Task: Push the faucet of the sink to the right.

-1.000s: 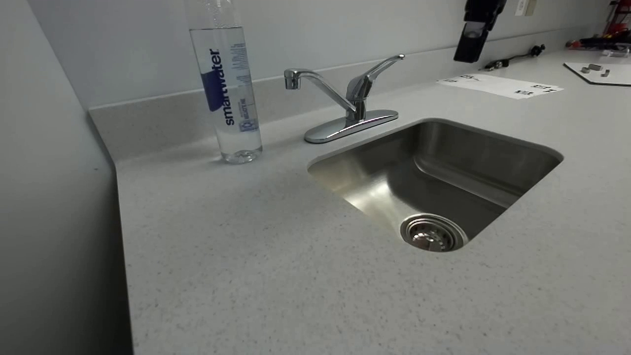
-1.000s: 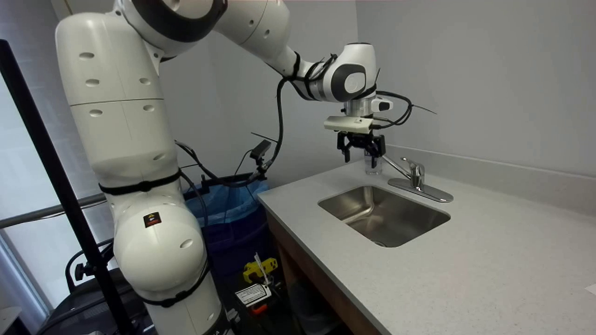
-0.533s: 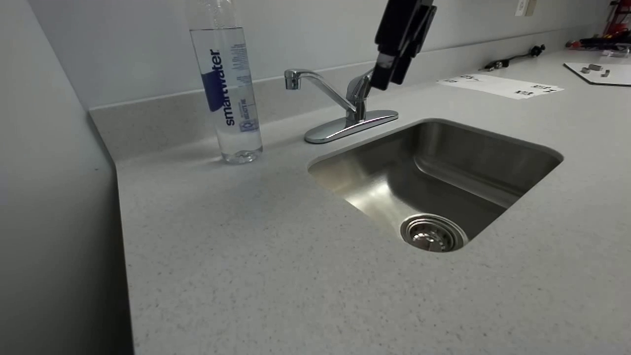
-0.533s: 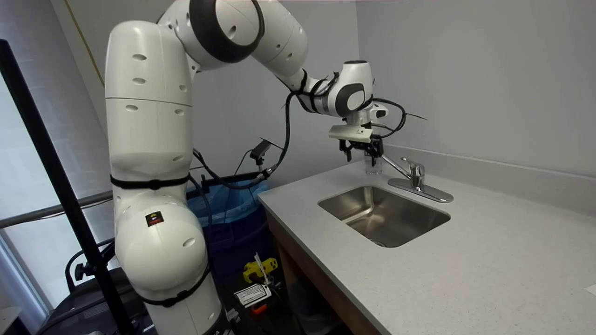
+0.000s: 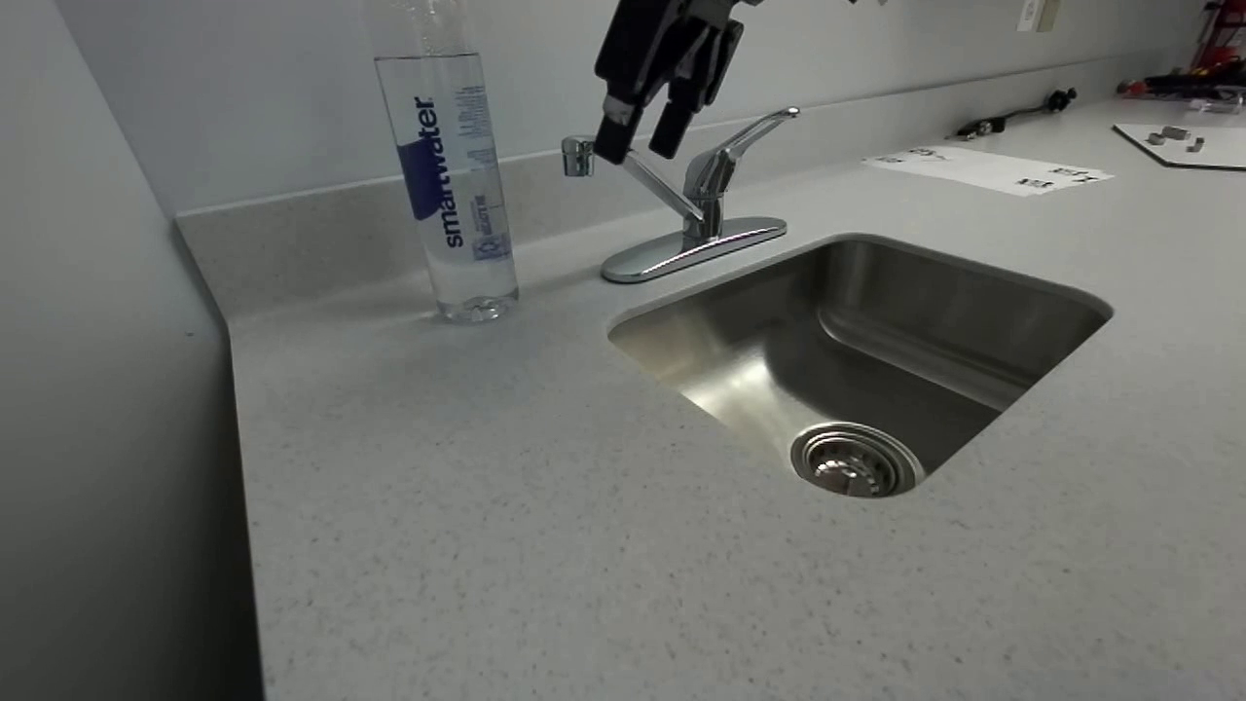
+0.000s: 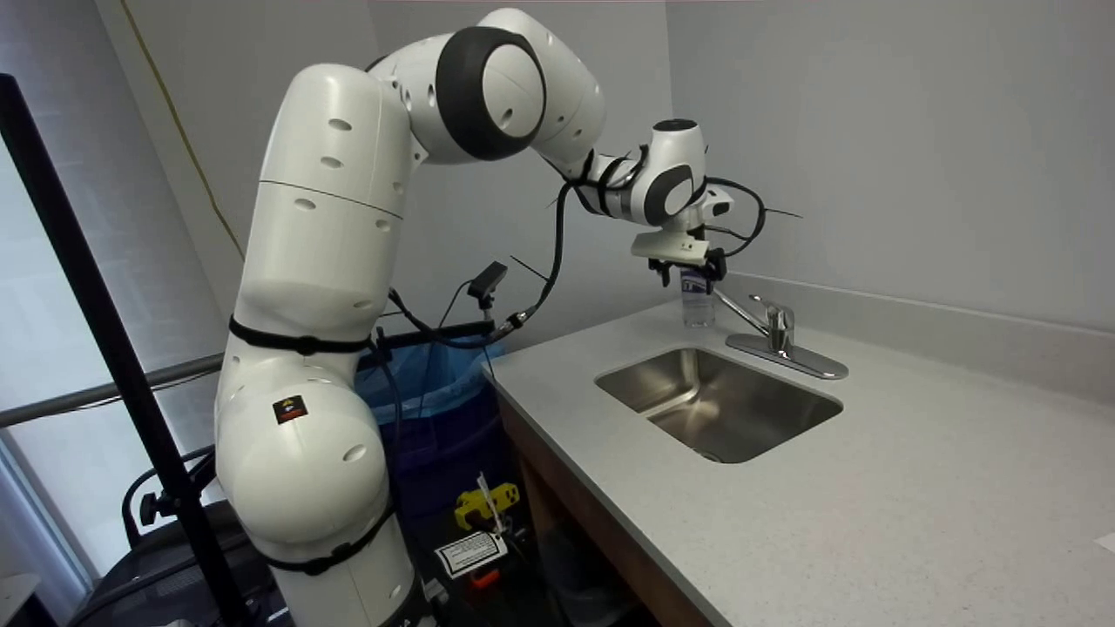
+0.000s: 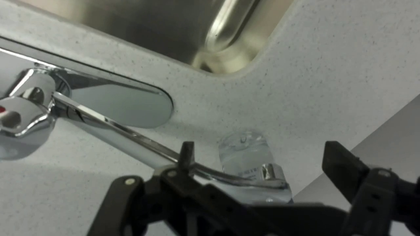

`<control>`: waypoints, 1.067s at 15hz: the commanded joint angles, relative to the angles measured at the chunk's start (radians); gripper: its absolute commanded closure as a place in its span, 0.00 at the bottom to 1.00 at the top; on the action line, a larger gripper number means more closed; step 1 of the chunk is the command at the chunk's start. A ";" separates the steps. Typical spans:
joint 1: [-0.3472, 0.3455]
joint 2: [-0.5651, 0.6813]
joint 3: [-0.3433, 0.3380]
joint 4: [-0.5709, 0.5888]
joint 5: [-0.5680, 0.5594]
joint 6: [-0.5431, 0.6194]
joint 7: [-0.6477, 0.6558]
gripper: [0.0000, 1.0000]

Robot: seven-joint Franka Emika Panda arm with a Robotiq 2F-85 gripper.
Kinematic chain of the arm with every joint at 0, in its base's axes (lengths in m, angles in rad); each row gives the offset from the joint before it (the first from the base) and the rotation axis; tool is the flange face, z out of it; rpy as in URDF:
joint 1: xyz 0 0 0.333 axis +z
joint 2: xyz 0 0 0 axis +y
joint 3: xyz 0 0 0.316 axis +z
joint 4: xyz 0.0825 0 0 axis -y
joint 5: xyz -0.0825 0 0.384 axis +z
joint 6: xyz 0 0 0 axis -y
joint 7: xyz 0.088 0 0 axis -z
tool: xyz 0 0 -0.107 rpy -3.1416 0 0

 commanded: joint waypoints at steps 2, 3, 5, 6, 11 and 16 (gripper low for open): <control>0.013 0.067 0.016 0.150 -0.006 0.000 0.001 0.00; 0.016 0.079 0.018 0.168 -0.007 0.012 -0.001 0.00; 0.020 0.101 0.017 0.191 -0.010 0.030 -0.005 0.00; 0.020 0.111 0.017 0.197 -0.007 0.034 -0.004 0.00; 0.004 0.166 0.025 0.184 0.004 0.086 -0.020 0.00; 0.000 0.182 0.019 0.179 -0.007 0.075 0.003 0.00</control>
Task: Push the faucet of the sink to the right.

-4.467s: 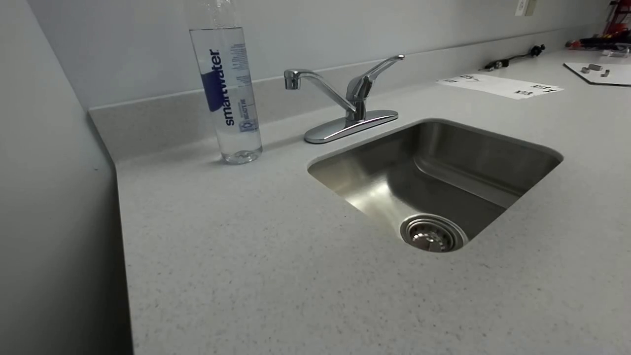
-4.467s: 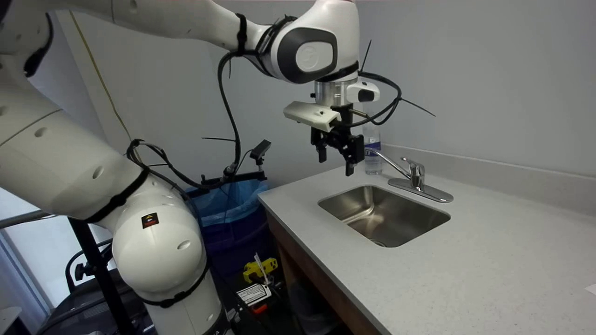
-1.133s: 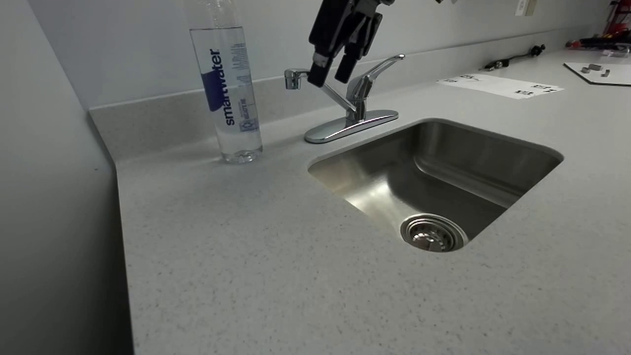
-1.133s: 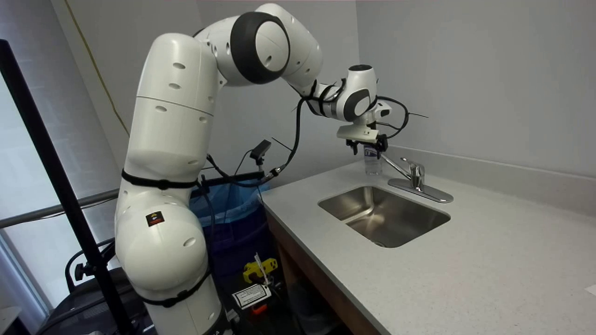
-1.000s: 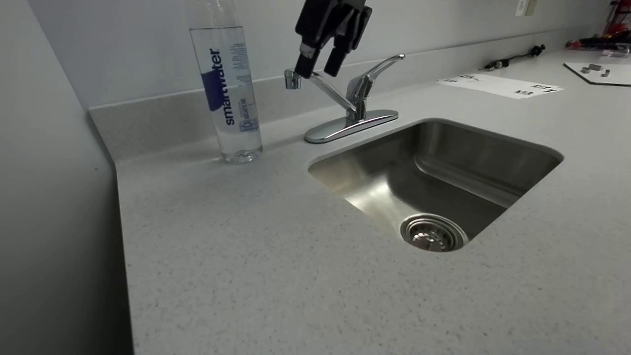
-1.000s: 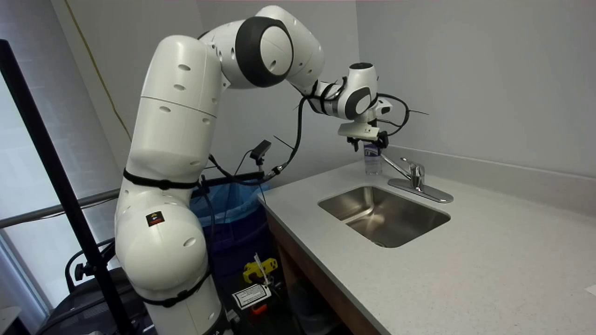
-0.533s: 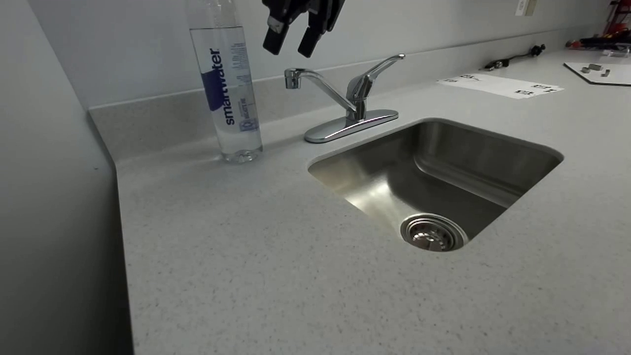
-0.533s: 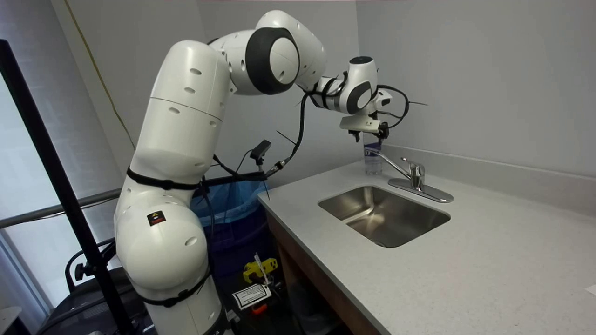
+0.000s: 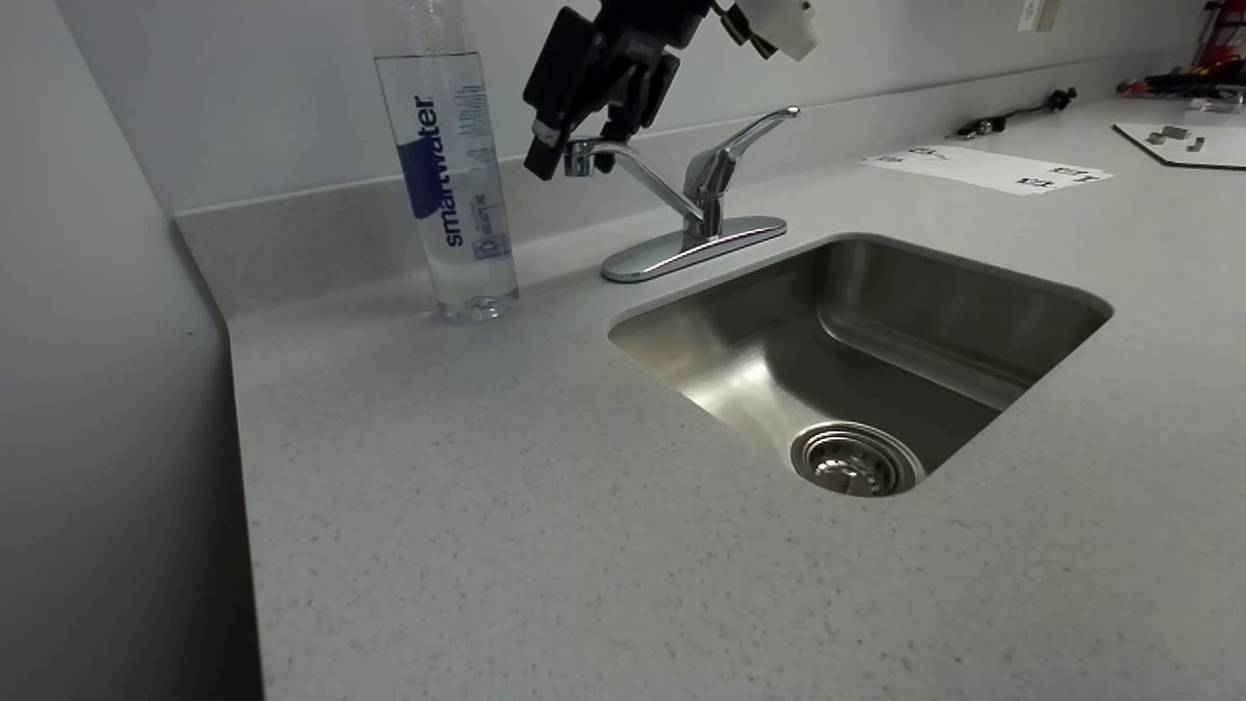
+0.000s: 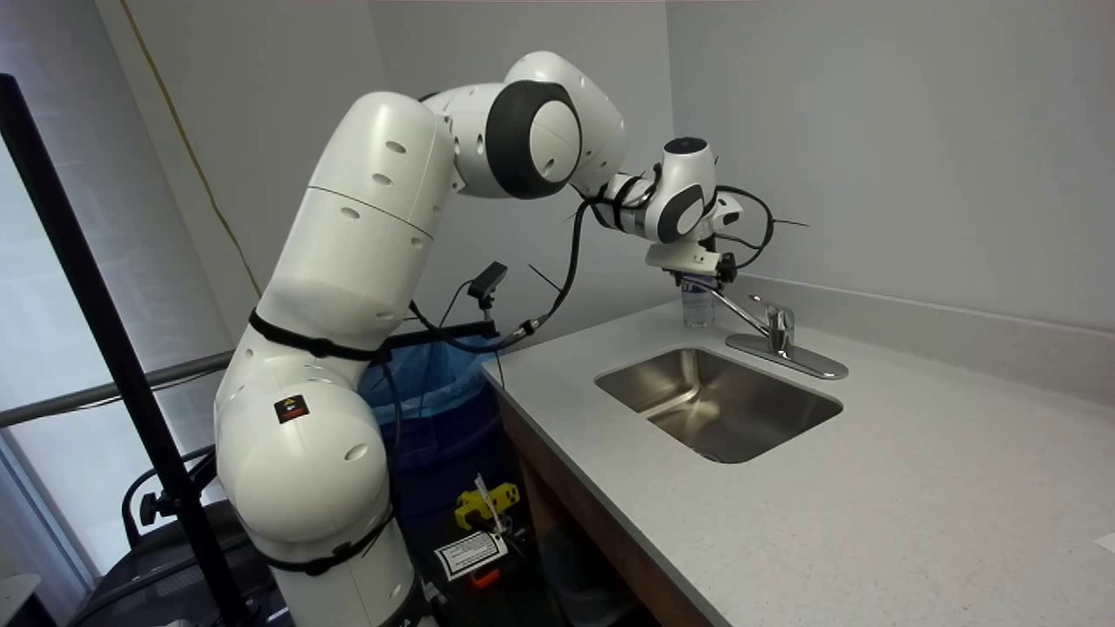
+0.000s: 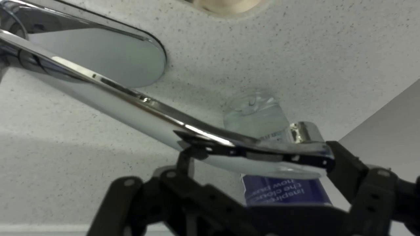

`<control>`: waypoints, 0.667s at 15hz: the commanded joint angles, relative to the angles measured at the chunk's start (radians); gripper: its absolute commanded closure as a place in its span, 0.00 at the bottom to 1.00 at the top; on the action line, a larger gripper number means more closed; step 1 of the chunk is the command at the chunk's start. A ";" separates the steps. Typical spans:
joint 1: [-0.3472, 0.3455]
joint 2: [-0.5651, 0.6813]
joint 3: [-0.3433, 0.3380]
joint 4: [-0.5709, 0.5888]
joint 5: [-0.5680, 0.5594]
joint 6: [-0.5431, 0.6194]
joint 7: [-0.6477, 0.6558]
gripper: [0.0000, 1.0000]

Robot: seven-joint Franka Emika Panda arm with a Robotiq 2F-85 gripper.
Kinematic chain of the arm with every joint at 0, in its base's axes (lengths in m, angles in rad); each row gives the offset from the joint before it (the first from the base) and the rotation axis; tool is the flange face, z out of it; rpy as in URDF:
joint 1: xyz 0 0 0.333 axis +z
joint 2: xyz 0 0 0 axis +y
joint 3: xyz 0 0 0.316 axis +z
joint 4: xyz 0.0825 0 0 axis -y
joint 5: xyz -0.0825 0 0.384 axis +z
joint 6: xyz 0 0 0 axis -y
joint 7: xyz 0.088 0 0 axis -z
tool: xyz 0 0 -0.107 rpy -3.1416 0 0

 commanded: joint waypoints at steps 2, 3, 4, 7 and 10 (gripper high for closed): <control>-0.006 -0.003 -0.004 -0.002 -0.009 -0.056 0.029 0.00; -0.005 -0.013 -0.008 -0.012 -0.009 -0.068 0.038 0.00; -0.007 -0.029 -0.010 -0.029 -0.007 -0.088 0.045 0.00; -0.013 -0.065 -0.012 -0.071 -0.003 -0.130 0.050 0.00; -0.017 -0.107 -0.021 -0.117 -0.006 -0.173 0.049 0.00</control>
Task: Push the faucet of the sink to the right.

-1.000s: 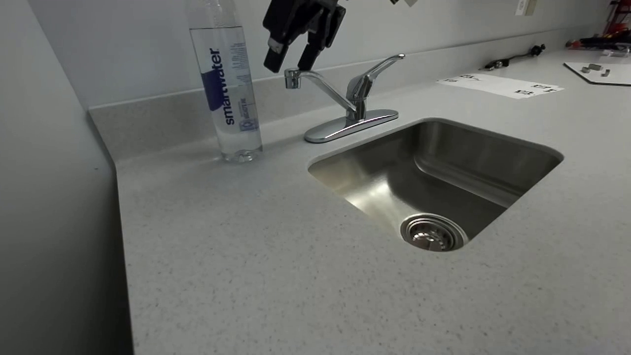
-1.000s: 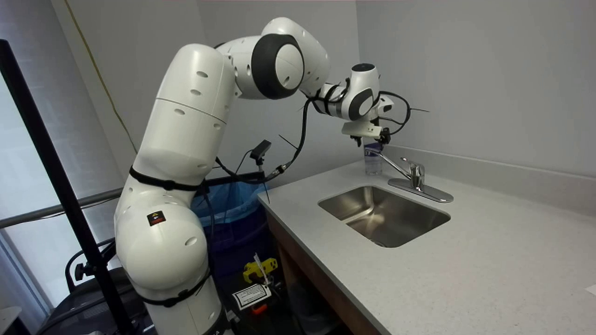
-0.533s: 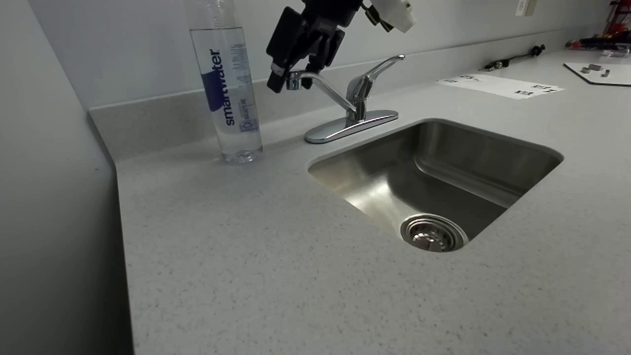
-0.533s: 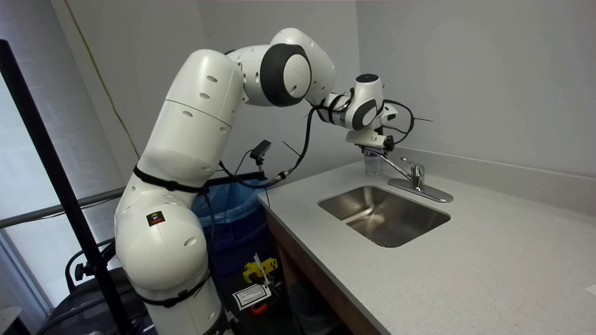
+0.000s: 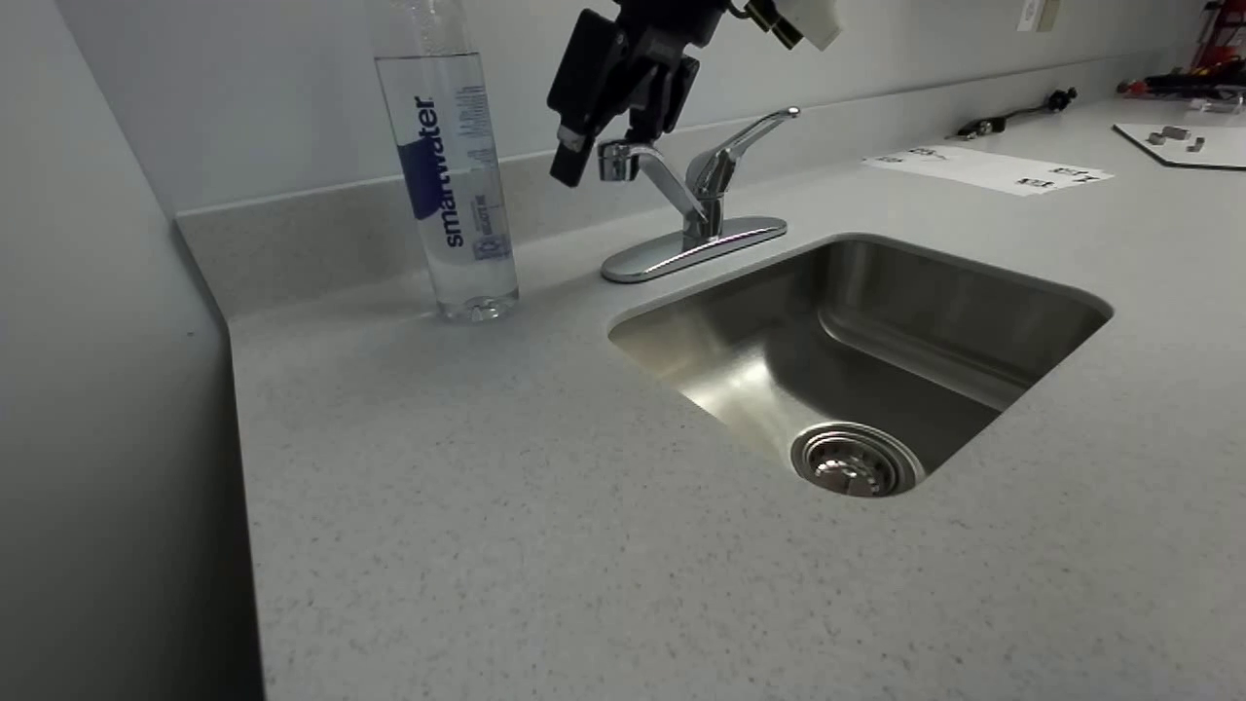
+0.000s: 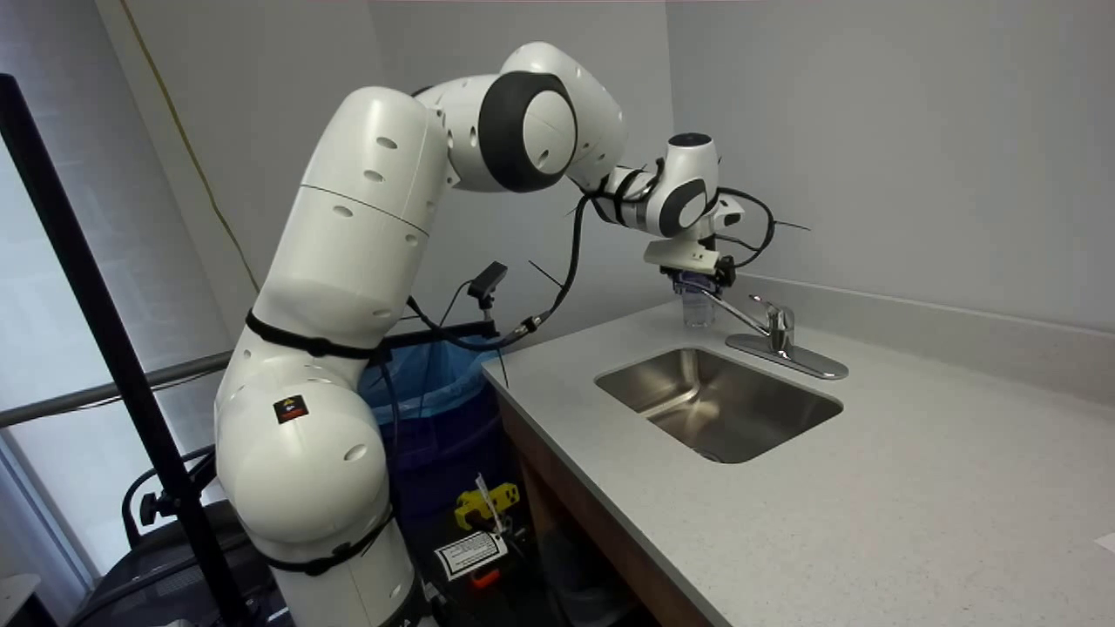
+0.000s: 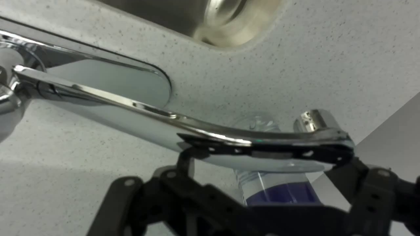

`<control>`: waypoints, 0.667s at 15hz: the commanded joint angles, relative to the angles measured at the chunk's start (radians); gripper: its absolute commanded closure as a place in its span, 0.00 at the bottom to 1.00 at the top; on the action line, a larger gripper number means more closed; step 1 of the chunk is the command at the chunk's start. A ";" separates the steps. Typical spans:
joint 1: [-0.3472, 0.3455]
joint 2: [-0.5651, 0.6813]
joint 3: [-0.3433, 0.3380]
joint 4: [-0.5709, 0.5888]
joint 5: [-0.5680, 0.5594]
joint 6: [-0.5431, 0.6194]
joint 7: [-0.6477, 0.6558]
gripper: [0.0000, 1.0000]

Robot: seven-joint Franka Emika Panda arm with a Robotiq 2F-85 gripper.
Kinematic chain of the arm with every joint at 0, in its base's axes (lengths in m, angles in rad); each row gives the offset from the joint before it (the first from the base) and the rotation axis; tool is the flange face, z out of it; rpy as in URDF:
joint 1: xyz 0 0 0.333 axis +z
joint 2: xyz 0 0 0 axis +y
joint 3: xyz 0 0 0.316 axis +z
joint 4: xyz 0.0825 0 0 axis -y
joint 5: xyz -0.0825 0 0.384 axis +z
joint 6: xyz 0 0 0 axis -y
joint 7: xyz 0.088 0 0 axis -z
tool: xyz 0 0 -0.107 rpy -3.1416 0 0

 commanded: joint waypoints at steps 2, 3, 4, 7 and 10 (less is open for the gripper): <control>-0.016 -0.106 -0.015 -0.133 -0.006 -0.092 0.025 0.00; -0.018 -0.120 -0.018 -0.148 -0.005 -0.104 0.025 0.00; -0.020 -0.137 -0.024 -0.168 -0.008 -0.105 0.028 0.00; -0.026 -0.190 -0.040 -0.231 -0.010 -0.111 0.037 0.00; -0.033 -0.247 -0.054 -0.304 -0.011 -0.111 0.044 0.00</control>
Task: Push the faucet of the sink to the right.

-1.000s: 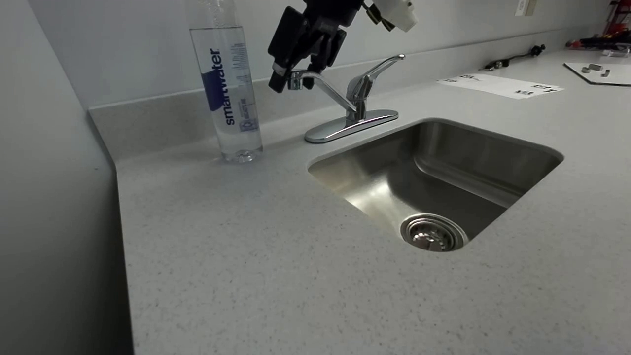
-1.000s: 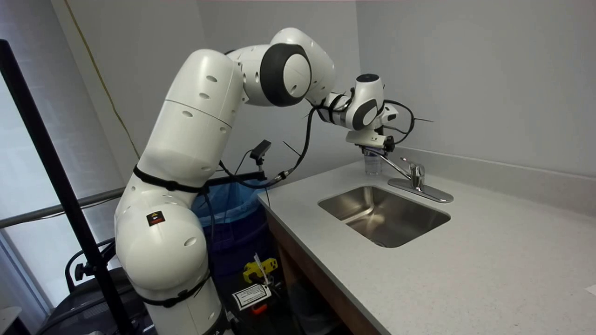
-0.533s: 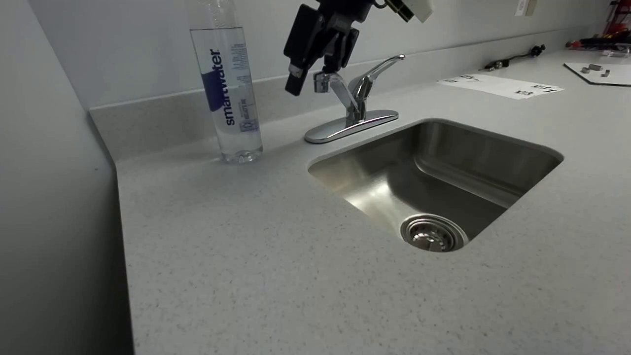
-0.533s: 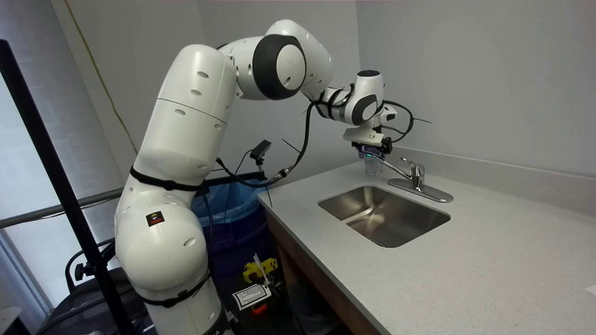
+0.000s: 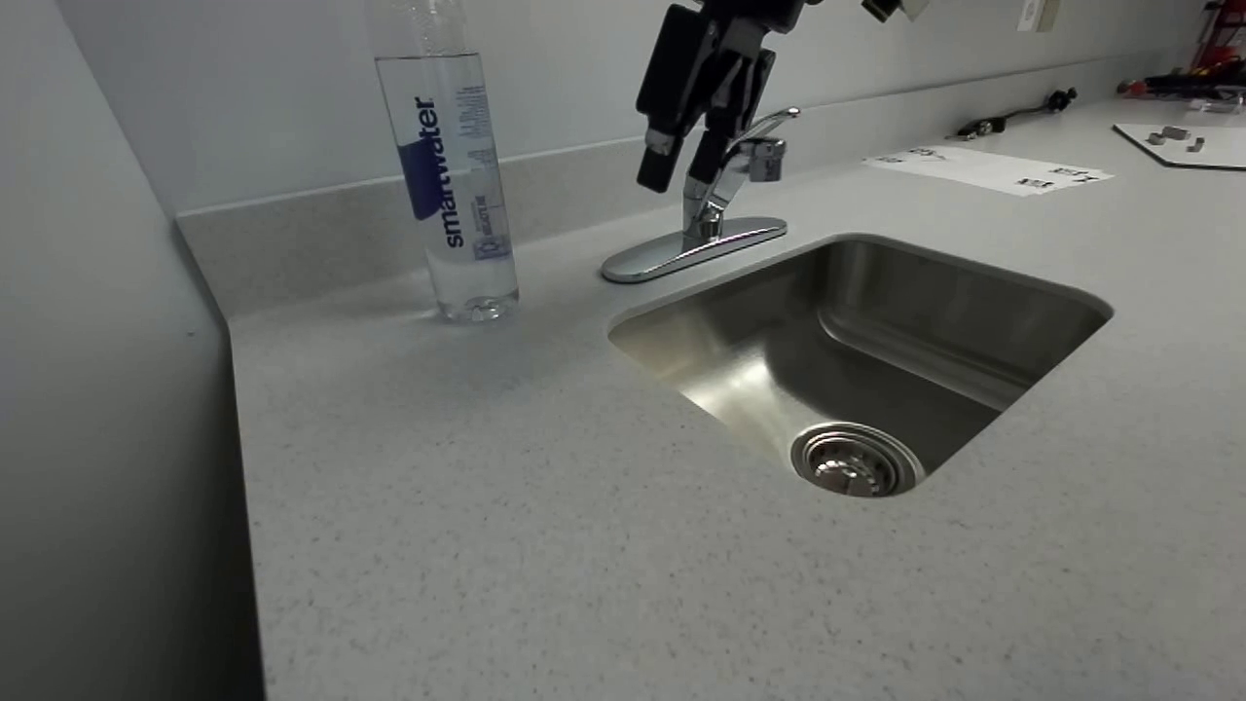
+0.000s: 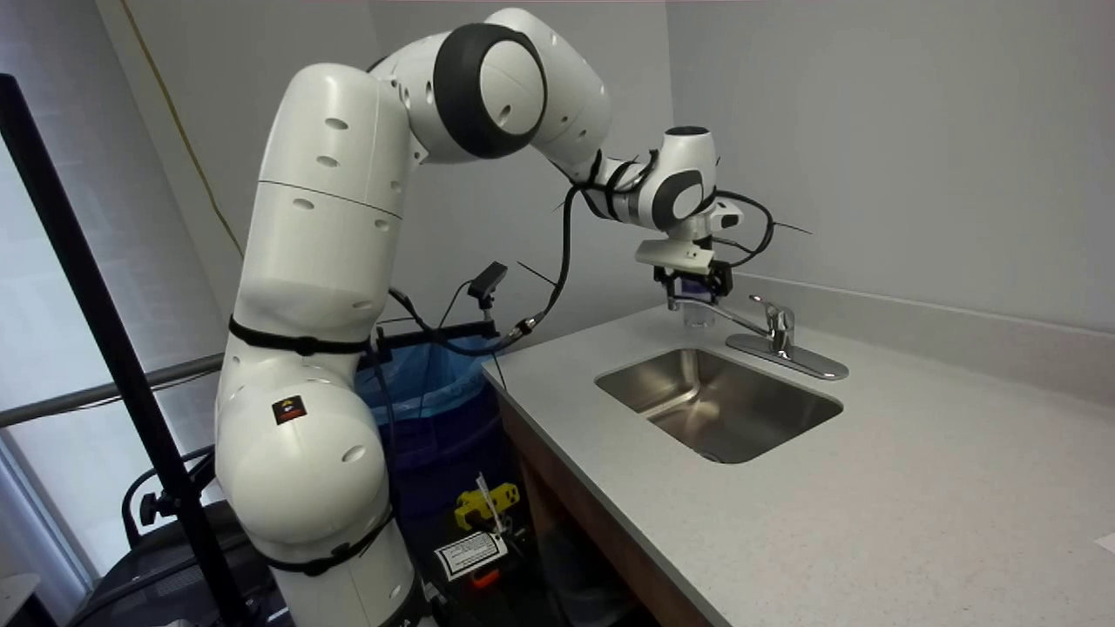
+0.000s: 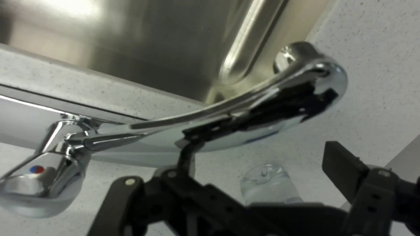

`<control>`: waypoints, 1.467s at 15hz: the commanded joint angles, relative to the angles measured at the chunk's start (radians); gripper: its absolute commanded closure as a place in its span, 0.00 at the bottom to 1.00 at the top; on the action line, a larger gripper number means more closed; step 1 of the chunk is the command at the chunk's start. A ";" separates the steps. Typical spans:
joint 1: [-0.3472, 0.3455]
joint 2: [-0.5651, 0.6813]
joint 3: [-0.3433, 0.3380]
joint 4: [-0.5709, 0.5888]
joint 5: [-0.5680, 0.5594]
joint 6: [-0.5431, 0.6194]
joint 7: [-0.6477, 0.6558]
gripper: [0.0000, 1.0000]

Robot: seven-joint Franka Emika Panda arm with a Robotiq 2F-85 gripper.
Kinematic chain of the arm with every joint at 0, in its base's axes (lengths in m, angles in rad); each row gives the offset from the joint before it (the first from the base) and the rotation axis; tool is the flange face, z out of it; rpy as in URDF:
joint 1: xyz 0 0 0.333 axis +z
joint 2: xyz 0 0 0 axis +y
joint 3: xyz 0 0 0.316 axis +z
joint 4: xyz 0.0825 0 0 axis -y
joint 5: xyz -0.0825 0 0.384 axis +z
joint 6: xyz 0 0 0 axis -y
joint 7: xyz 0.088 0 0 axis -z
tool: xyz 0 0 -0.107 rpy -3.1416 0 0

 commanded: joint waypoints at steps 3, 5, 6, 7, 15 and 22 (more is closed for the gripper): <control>-0.029 -0.155 -0.040 -0.189 -0.018 -0.033 0.030 0.00; -0.034 -0.184 -0.053 -0.223 -0.023 -0.032 0.030 0.00; -0.036 -0.196 -0.058 -0.237 -0.025 -0.032 0.030 0.00; -0.037 -0.208 -0.063 -0.250 -0.027 -0.032 0.031 0.00; -0.034 -0.261 -0.076 -0.310 -0.038 -0.035 0.038 0.00; -0.042 -0.272 -0.046 -0.291 0.031 -0.021 -0.031 0.00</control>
